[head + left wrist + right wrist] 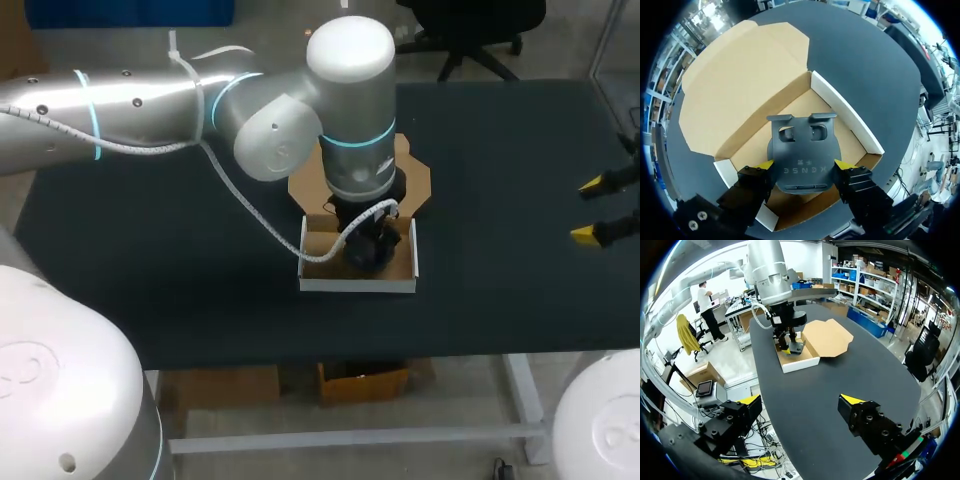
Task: Assemble the packaging by folding the flat box into shape, placing the metal phone stand inside, and closing the box properly
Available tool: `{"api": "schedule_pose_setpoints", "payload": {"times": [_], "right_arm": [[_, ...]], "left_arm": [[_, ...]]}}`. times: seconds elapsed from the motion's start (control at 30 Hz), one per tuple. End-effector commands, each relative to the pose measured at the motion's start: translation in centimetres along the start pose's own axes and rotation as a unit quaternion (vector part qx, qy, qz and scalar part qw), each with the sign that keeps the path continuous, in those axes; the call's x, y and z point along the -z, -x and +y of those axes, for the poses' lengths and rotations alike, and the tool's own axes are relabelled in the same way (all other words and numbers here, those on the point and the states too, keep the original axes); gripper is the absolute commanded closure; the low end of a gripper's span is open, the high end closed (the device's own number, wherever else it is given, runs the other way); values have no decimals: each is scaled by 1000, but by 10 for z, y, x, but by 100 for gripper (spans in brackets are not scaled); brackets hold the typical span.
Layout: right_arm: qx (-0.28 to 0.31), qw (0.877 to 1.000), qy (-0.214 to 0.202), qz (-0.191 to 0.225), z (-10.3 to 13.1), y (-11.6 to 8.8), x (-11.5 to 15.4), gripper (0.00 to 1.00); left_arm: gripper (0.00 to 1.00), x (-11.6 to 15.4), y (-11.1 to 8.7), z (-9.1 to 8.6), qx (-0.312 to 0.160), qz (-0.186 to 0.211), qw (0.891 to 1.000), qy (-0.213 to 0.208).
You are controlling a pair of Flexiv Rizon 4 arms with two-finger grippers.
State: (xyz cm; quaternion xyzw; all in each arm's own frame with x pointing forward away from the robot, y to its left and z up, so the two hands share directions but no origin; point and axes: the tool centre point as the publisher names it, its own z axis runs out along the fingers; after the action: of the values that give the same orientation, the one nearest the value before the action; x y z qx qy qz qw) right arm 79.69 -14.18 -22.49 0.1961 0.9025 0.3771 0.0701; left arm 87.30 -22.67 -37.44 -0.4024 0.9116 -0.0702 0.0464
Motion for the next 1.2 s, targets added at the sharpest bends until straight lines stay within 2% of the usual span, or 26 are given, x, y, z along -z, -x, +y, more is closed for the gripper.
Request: {"api": "schedule_pose_setpoints", "payload": {"times": [0.03, 0.73, 1.07, 1.1, 1.13, 1.17, 1.2], "right_arm": [[0, 1000, 1, 2, 0, 0, 2, 0], [0, 1000, 1, 2, 0, 0, 2, 0], [0, 1000, 1, 2, 0, 0, 2, 0], [0, 1000, 1, 2, 0, 0, 2, 0], [0, 1000, 1, 2, 0, 0, 2, 0], [0, 1000, 1, 2, 0, 0, 2, 0], [0, 1000, 1, 2, 0, 0, 2, 0]], "left_arm": [[100, -5, -3, -2, -1, -9, 1000, 7], [100, -22, 6, -1, 9, -21, 999, 30], [100, -20, 10, 0, 11, -21, 999, 29], [75, -19, 10, 0, 12, -21, 999, 29], [56, -19, 10, 0, 12, -22, 999, 29], [9, -19, 10, 0, 12, -22, 999, 29], [0, -19, 10, 0, 12, -22, 999, 28]]}}
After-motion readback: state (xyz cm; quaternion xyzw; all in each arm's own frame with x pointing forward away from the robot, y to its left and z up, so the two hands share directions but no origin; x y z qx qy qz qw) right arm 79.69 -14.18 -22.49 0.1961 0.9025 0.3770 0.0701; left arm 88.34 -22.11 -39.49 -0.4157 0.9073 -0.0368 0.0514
